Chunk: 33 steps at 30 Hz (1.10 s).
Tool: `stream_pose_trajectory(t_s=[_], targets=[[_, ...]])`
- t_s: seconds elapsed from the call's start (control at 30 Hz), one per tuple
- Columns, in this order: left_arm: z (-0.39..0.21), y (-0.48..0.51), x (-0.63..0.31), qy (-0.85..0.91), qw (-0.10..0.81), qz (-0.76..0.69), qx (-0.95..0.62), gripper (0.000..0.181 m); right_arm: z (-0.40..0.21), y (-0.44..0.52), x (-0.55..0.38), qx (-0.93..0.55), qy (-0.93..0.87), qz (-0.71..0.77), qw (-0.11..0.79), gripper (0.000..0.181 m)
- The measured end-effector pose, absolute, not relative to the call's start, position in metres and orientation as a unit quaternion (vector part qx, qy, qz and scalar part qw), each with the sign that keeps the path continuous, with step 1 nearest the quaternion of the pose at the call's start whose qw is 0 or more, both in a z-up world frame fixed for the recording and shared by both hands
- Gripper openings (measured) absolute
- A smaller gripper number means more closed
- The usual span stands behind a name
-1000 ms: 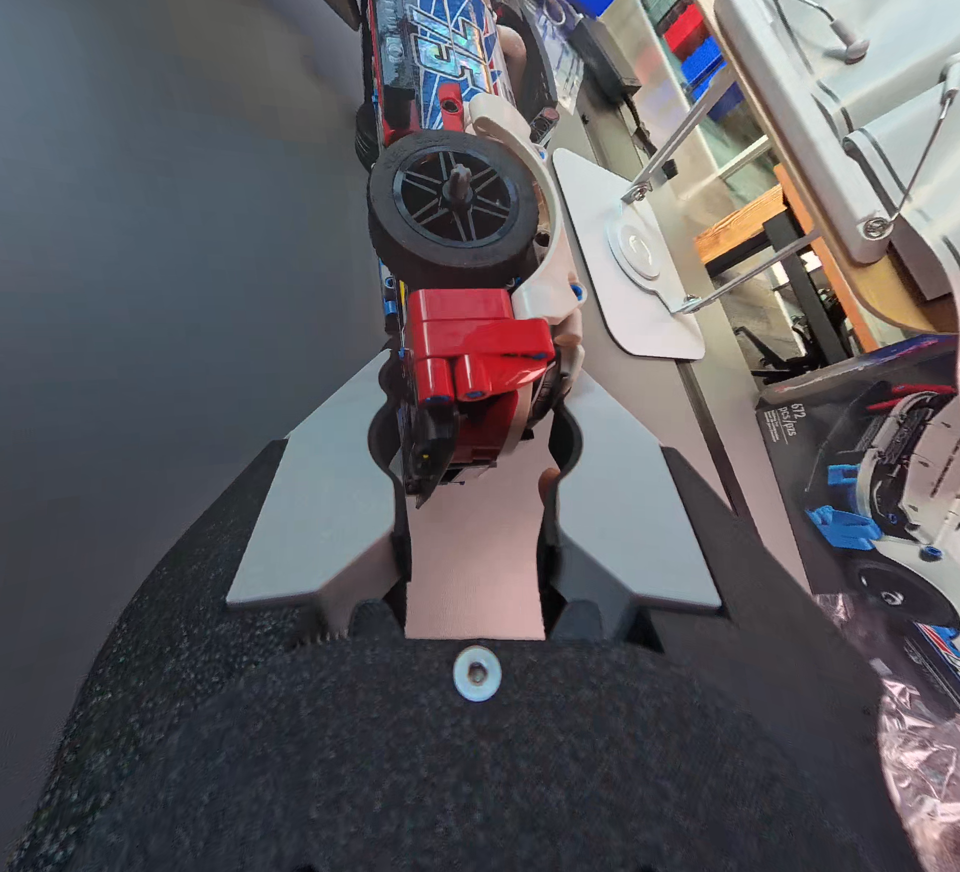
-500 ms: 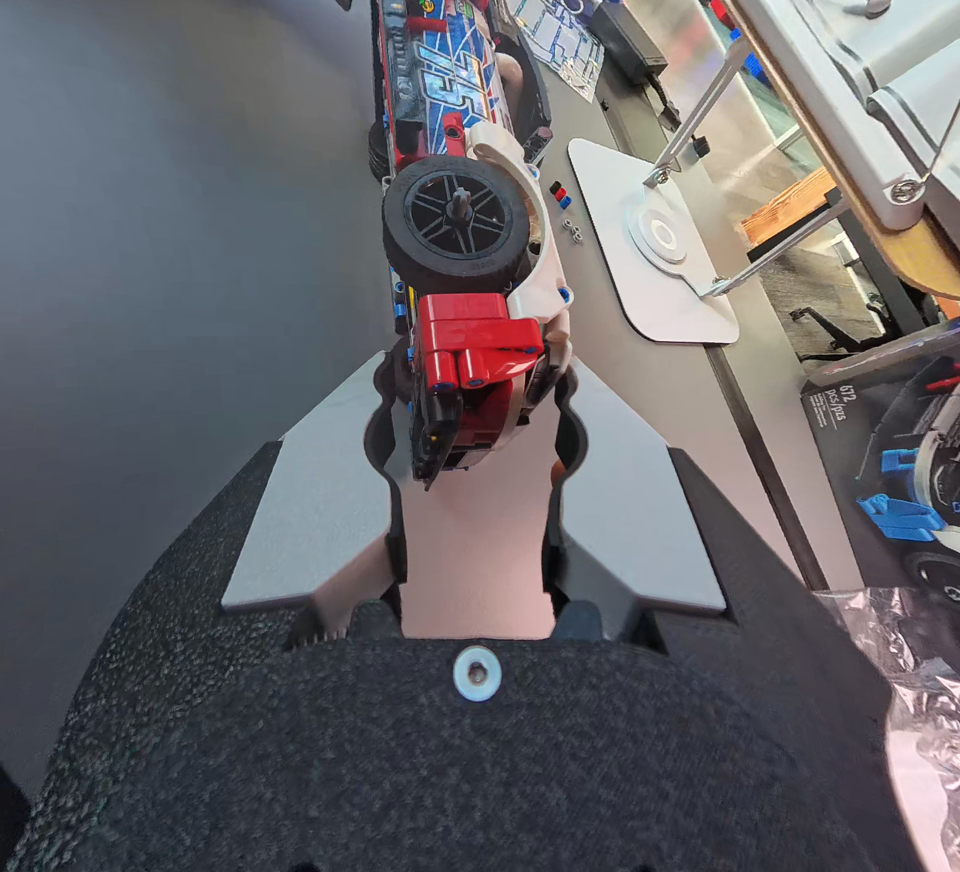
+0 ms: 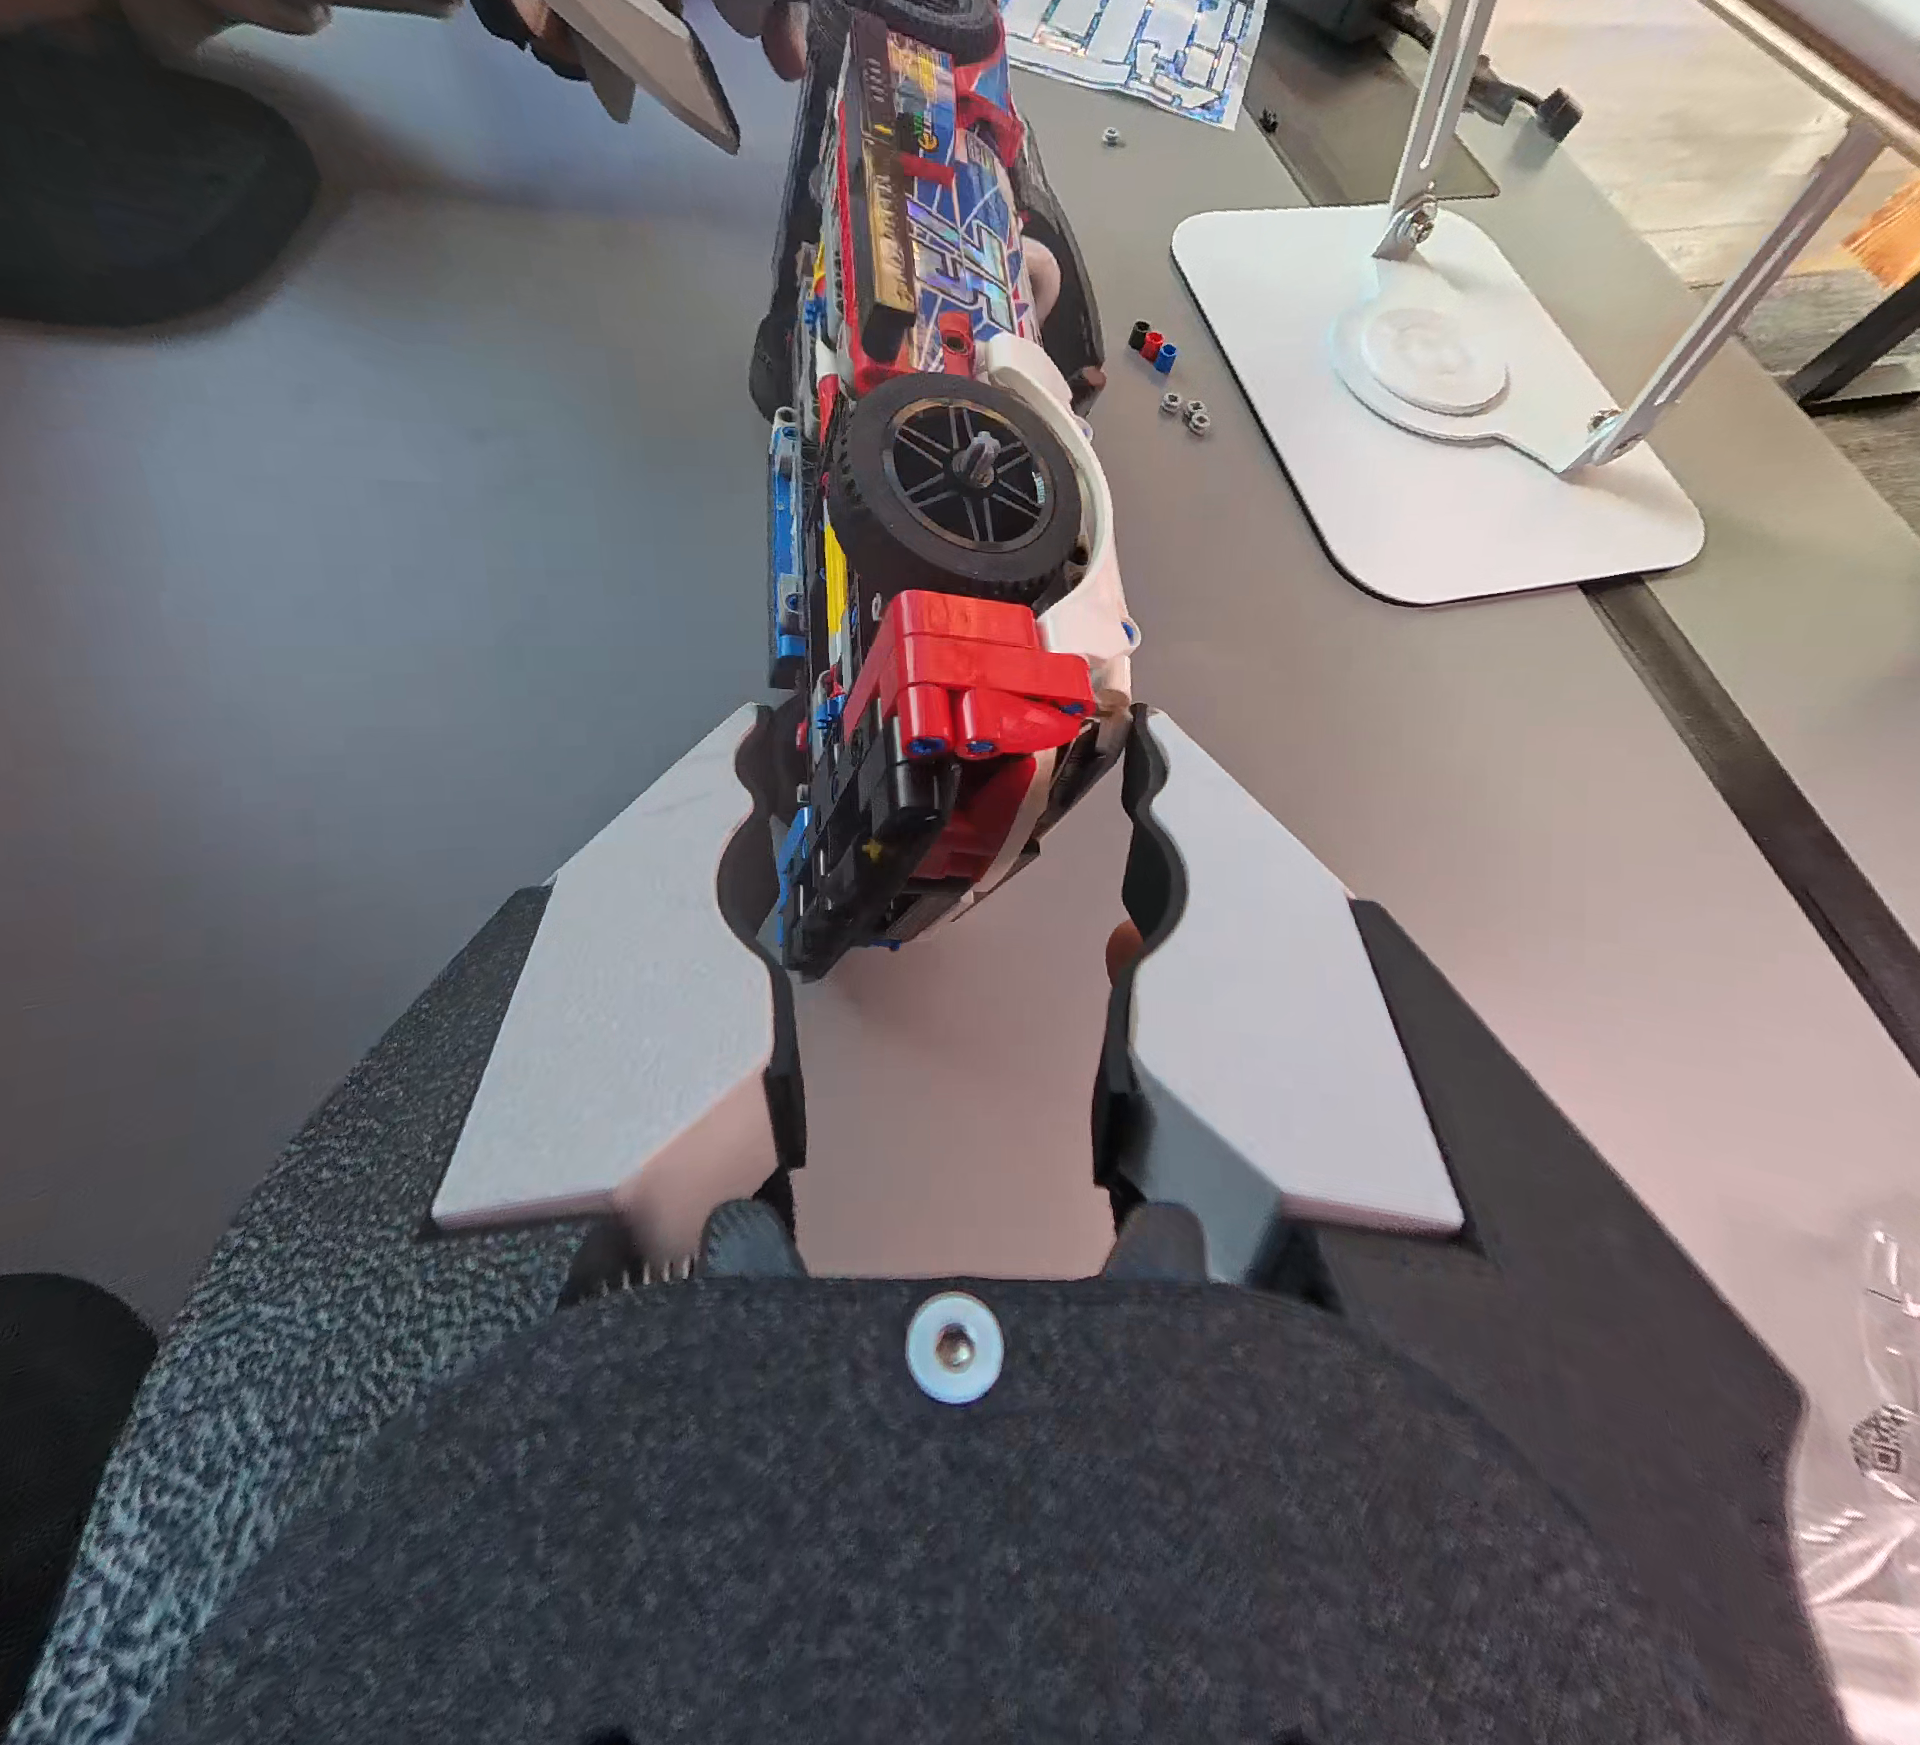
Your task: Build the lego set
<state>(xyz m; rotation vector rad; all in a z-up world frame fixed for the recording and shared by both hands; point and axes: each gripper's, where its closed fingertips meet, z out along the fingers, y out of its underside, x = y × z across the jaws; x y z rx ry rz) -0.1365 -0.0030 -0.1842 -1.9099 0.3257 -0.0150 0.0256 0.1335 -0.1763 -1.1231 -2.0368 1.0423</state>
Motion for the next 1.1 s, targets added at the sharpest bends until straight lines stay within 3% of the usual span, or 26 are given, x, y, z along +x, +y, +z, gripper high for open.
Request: stream_pose_trajectory(t_s=[0.2, 0.57, 0.7, 1.1], targets=[[-0.185, -0.001, -0.138, 0.135, 0.569, -0.005, -0.811, 0.048, -0.171, 0.140, 0.023, -0.426, -0.746, 0.412, 0.304, 0.056], [-0.174, -0.005, -0.143, 0.107, 0.585, -0.029, -0.803, 0.056, -0.163, 0.157, 0.027, -0.448, -0.727, 0.408, 0.324, 0.074], [-0.188, 0.007, -0.150, 0.084, 0.564, -0.033, -0.821, 0.057, -0.168, 0.168, 0.020, -0.464, -0.712, 0.395, 0.347, 0.041], [-0.200, 0.020, -0.143, 0.066, 0.552, -0.069, -0.828, 0.057, -0.190, 0.172, 0.023, -0.492, -0.713, 0.379, 0.326, 0.050]])
